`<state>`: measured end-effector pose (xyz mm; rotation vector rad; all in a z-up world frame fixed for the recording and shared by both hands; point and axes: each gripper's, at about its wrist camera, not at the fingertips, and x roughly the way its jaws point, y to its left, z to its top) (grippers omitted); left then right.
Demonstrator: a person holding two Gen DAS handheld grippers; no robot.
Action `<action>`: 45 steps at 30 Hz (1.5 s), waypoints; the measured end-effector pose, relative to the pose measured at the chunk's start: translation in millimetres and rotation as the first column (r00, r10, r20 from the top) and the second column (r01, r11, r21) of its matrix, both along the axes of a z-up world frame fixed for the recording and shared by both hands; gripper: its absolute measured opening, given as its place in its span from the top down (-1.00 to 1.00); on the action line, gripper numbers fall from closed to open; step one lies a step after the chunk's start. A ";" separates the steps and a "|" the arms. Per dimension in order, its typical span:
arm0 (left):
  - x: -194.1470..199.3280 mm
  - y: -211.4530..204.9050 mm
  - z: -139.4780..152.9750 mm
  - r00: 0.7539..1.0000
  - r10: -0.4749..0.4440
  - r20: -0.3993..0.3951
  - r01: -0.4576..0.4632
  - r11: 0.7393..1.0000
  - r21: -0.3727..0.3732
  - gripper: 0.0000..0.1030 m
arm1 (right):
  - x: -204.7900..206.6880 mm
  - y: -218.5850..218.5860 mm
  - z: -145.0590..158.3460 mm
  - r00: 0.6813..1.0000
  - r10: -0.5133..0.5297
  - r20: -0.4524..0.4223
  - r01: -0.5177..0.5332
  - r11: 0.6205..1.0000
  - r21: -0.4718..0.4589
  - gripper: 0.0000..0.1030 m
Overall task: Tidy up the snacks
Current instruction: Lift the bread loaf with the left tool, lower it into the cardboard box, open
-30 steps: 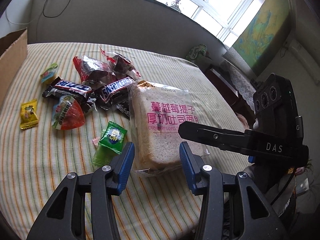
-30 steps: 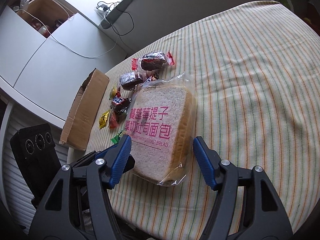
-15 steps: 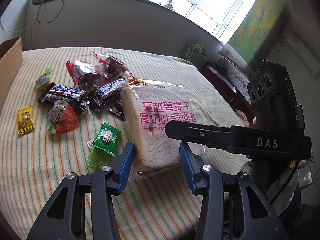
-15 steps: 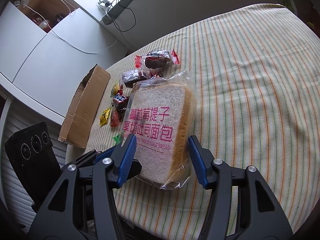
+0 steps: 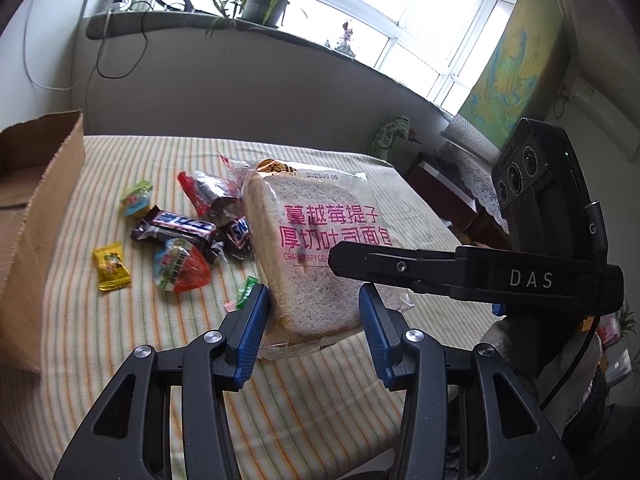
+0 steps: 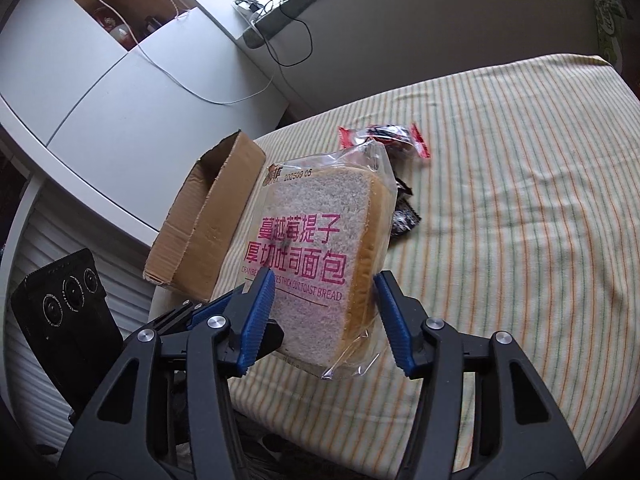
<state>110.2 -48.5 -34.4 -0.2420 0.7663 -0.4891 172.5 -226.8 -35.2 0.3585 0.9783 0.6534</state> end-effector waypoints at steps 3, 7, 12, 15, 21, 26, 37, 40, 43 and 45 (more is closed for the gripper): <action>-3.6 17.8 8.7 0.999 0.036 0.027 -0.036 0.999 0.001 0.14 | 1.9 20.8 10.3 0.999 0.034 0.017 -0.034 0.999 0.004 -0.08; -7.3 45.4 17.1 0.995 0.089 0.050 -0.089 0.996 0.000 0.14 | 4.0 51.6 22.7 0.996 0.081 0.042 -0.081 0.997 0.003 -0.08; -13.7 77.9 25.3 0.985 0.158 0.075 -0.158 0.987 -0.008 0.14 | 4.4 88.1 35.3 0.988 0.139 0.065 -0.140 0.990 0.005 -0.08; -19.6 96.2 29.8 0.976 0.197 0.090 -0.197 0.980 -0.010 0.14 | 4.8 111.1 42.5 0.982 0.173 0.080 -0.174 0.985 0.003 -0.08; -26.0 128.8 35.8 0.955 0.274 0.111 -0.274 0.962 -0.013 0.14 | 10.3 154.4 45.6 0.966 0.245 0.079 -0.246 0.969 0.008 -0.08; -25.0 155.7 33.9 0.938 0.331 0.106 -0.331 0.943 -0.018 0.14 | 14.8 186.2 41.8 0.955 0.289 0.072 -0.290 0.957 -0.004 -0.08; -18.4 194.7 18.7 0.913 0.401 0.070 -0.401 0.916 -0.025 0.14 | 26.0 223.0 25.5 0.940 0.337 0.042 -0.336 0.941 -0.034 -0.08; -15.2 200.2 15.6 0.910 0.410 0.064 -0.409 0.912 -0.028 0.14 | 25.0 229.1 25.7 0.937 0.345 0.048 -0.343 0.938 -0.047 -0.08; -11.6 202.1 12.9 0.900 0.430 0.064 -0.430 0.903 -0.012 0.14 | 20.8 234.0 28.5 0.943 0.324 0.077 -0.317 0.944 -0.093 -0.08; -11.2 202.6 10.7 0.892 0.447 0.063 -0.448 0.894 0.012 0.14 | 20.8 231.5 31.3 0.946 0.313 0.081 -0.305 0.948 -0.092 -0.08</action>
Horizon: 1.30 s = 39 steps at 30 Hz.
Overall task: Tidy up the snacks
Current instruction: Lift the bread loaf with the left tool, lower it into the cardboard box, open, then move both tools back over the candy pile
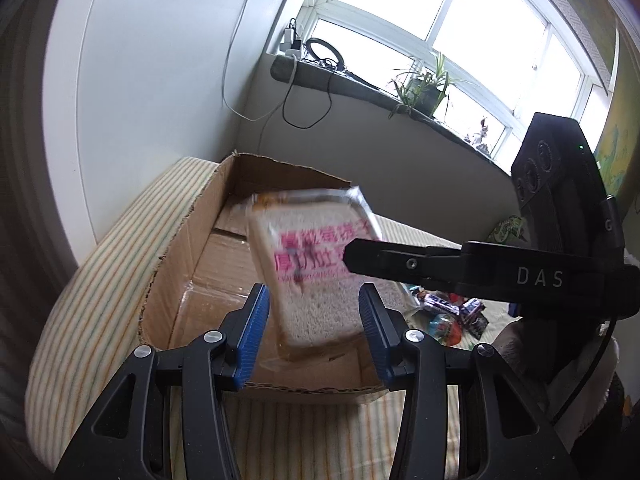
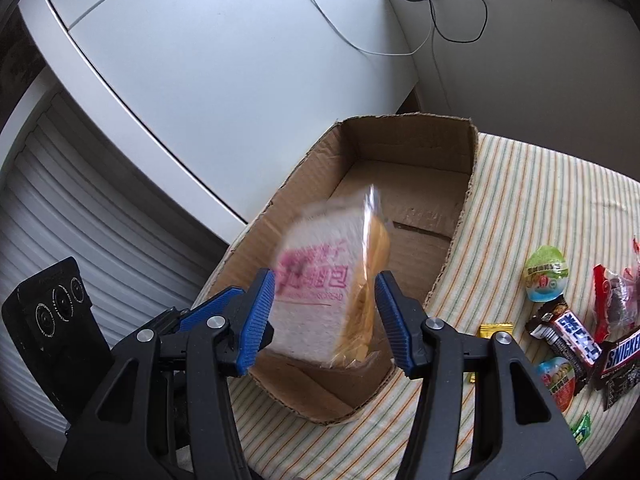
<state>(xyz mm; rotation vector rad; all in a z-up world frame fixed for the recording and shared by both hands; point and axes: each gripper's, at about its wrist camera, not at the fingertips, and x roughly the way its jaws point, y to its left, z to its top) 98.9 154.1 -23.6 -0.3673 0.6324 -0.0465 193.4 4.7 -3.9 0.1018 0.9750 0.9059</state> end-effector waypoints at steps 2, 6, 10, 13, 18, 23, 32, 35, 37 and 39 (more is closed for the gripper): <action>-0.2 3.8 -2.0 1.000 0.008 -0.004 -0.008 1.000 -0.018 0.14 | 0.9 -3.8 1.0 1.000 -0.003 -0.004 0.003 1.000 0.006 -0.08; -6.3 6.0 -2.4 1.000 0.014 -0.003 -0.014 1.000 -0.021 0.14 | 0.6 -10.6 2.8 1.000 -0.003 -0.003 0.003 1.000 0.006 -0.08; -9.3 2.5 0.5 1.000 0.007 0.004 -0.007 1.000 -0.018 0.14 | -0.6 -15.3 5.3 1.000 -0.009 0.006 0.009 1.000 0.005 -0.08; -10.0 -1.1 3.7 1.000 -0.001 0.009 0.001 1.000 -0.017 0.14 | 0.9 -23.8 10.9 1.000 -0.022 0.018 0.022 1.000 0.004 -0.08; -12.2 -11.7 8.7 1.000 -0.016 0.015 0.016 1.000 -0.016 0.14 | 0.5 -57.4 17.4 0.997 -0.062 0.051 0.062 0.998 -0.011 -0.08; -13.4 -28.0 12.2 0.999 -0.045 0.020 0.046 0.999 -0.019 0.14 | 4.8 -110.8 16.3 0.988 -0.141 0.068 0.143 0.989 -0.033 -0.09; -7.4 -69.3 6.4 0.990 -0.143 -0.001 0.143 0.989 -0.038 0.14 | 15.2 -202.1 -5.2 0.954 -0.277 0.116 0.292 0.948 -0.131 -0.25; -3.4 -87.7 0.7 0.982 -0.188 -0.020 0.186 0.981 -0.045 0.14 | 20.4 -223.9 -15.4 0.944 -0.306 0.123 0.323 0.932 -0.166 -0.25; -1.0 -99.4 -3.7 0.977 -0.212 -0.034 0.210 0.976 -0.050 0.14 | 24.1 -235.2 -23.5 0.938 -0.323 0.127 0.343 0.919 -0.193 -0.25; 0.5 -110.0 -7.6 0.971 -0.237 -0.045 0.234 0.971 -0.058 0.14 | 26.4 -243.0 -29.7 0.934 -0.332 0.135 0.354 0.911 -0.210 -0.25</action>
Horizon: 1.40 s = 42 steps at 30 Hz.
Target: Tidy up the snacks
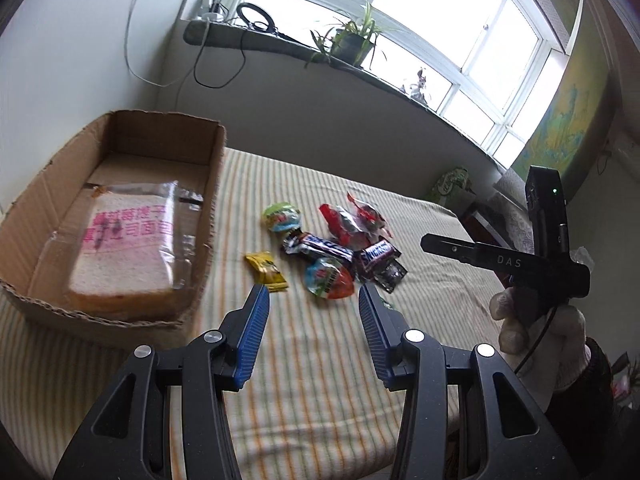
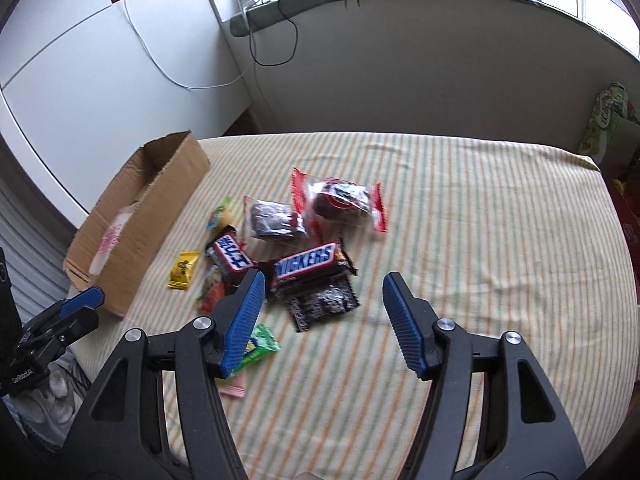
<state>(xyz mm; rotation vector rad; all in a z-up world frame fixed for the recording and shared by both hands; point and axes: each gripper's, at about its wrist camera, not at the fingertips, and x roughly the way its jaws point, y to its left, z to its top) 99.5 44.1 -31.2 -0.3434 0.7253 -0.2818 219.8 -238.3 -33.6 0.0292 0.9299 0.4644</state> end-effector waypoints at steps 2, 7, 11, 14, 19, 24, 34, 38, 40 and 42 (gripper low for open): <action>1.8 -11.1 -4.0 1.000 -0.026 -0.012 0.026 1.000 0.001 0.14 | 1.1 -5.0 -5.7 1.000 -0.002 0.002 0.002 1.000 -0.022 -0.25; 4.8 -36.1 -9.8 0.996 -0.087 -0.032 0.088 0.996 0.022 0.14 | -2.7 -6.4 -16.6 0.999 0.044 -0.002 -0.044 0.998 -0.054 -0.25; 7.6 -54.6 -13.4 0.990 -0.131 -0.043 0.133 0.990 0.053 0.14 | -9.8 7.7 -21.6 0.995 0.100 0.006 -0.099 0.990 -0.104 -0.25; 10.8 -66.3 -16.1 0.986 -0.161 -0.052 0.165 0.984 0.074 0.14 | -12.0 16.8 -25.0 0.991 0.133 0.004 -0.131 0.983 -0.125 -0.25; 14.6 -79.5 -18.9 0.978 -0.200 -0.057 0.205 0.972 0.113 0.14 | -7.4 30.1 -32.9 0.986 0.170 -0.003 -0.168 0.972 -0.162 -0.25; 19.6 -89.9 -21.7 0.971 -0.231 -0.065 0.239 0.958 0.161 0.29 | 3.0 36.4 -41.6 0.979 0.199 -0.041 -0.204 0.966 -0.158 -0.25; 28.0 -95.7 -29.3 0.962 -0.258 -0.088 0.270 0.945 0.183 0.40 | 14.8 58.3 -50.3 0.966 0.251 -0.053 -0.257 0.946 -0.199 -0.25; 32.2 -99.5 -32.2 0.958 -0.268 -0.098 0.282 0.940 0.190 0.40 | 14.1 65.1 -52.0 0.959 0.278 -0.049 -0.281 0.929 -0.242 -0.25; 33.7 -101.8 -33.9 0.956 -0.274 -0.103 0.290 0.936 0.199 0.40 | 14.1 67.0 -52.1 0.958 0.284 -0.047 -0.286 0.922 -0.262 -0.18; 36.3 -103.5 -35.0 0.955 -0.276 -0.106 0.293 0.934 0.207 0.40 | 15.1 66.5 -51.9 0.957 0.286 -0.049 -0.288 0.920 -0.266 -0.09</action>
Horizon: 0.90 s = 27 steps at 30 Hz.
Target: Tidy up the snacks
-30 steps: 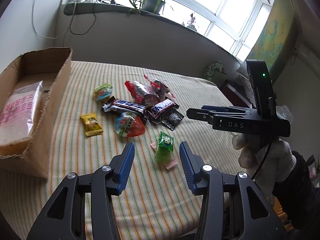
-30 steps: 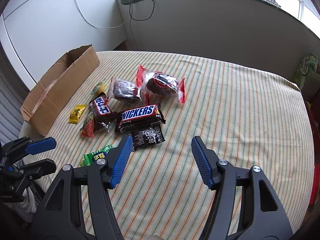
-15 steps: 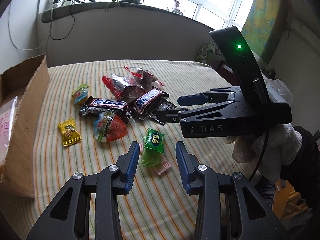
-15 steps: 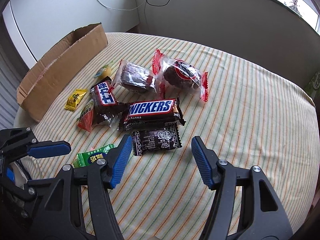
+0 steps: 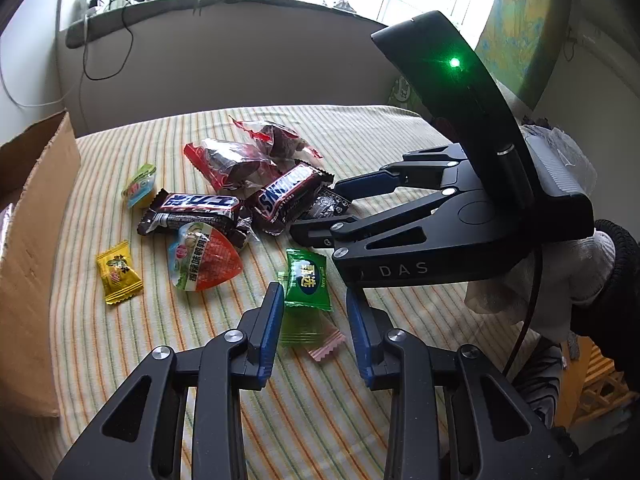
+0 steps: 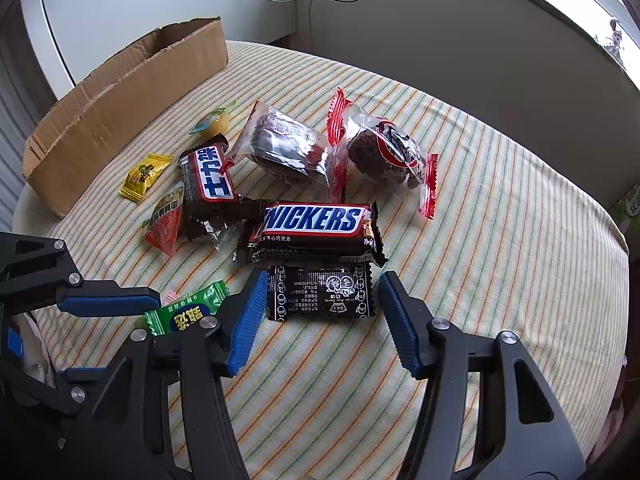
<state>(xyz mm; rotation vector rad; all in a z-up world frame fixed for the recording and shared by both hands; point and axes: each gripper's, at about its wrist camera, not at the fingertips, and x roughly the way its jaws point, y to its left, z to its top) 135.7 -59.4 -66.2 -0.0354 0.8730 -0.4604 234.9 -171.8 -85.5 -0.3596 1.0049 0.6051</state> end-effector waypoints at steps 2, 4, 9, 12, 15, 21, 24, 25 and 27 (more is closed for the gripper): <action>2.0 -0.7 0.4 1.000 0.001 -0.001 -0.001 1.000 0.000 0.40 | 0.3 -2.5 0.1 1.000 0.001 0.000 -0.001 1.000 -0.003 0.00; 3.3 -1.3 1.0 1.000 0.002 -0.001 -0.002 1.000 0.003 0.40 | 0.5 -7.4 0.2 1.000 -0.005 -0.001 0.005 1.000 -0.002 0.03; 11.4 -6.4 1.8 1.000 0.001 -0.007 -0.001 1.000 0.018 0.40 | -1.1 -24.2 0.9 1.000 -0.026 -0.002 0.026 1.000 0.011 0.07; 18.1 -9.7 0.3 1.000 0.001 -0.017 0.000 1.000 0.025 0.40 | -2.3 -34.0 1.4 0.999 -0.040 -0.003 0.040 0.999 0.018 0.19; 24.8 -14.3 -0.7 1.000 0.000 -0.028 0.001 0.999 0.037 0.40 | -4.6 -42.7 1.6 0.999 -0.047 -0.006 0.047 0.999 0.028 0.22; 35.9 -29.3 -6.1 0.999 0.006 -0.034 -0.004 0.998 0.069 0.42 | -9.1 -47.6 1.3 0.998 -0.058 0.005 0.058 0.997 0.042 0.27; 38.5 -29.7 -6.4 1.000 0.016 -0.021 -0.014 0.997 0.080 0.60 | -10.9 -51.9 2.2 0.998 -0.067 0.005 0.067 0.997 0.048 0.34; 38.5 -30.1 -6.0 1.000 0.020 -0.018 -0.018 0.997 0.078 0.60 | -11.3 -52.9 2.5 0.998 -0.070 0.004 0.070 0.996 0.050 0.35; 38.8 -30.0 -5.0 1.000 0.023 -0.012 -0.022 0.997 0.071 0.60 | -12.5 -54.8 3.0 0.997 -0.076 0.004 0.075 0.996 0.055 0.36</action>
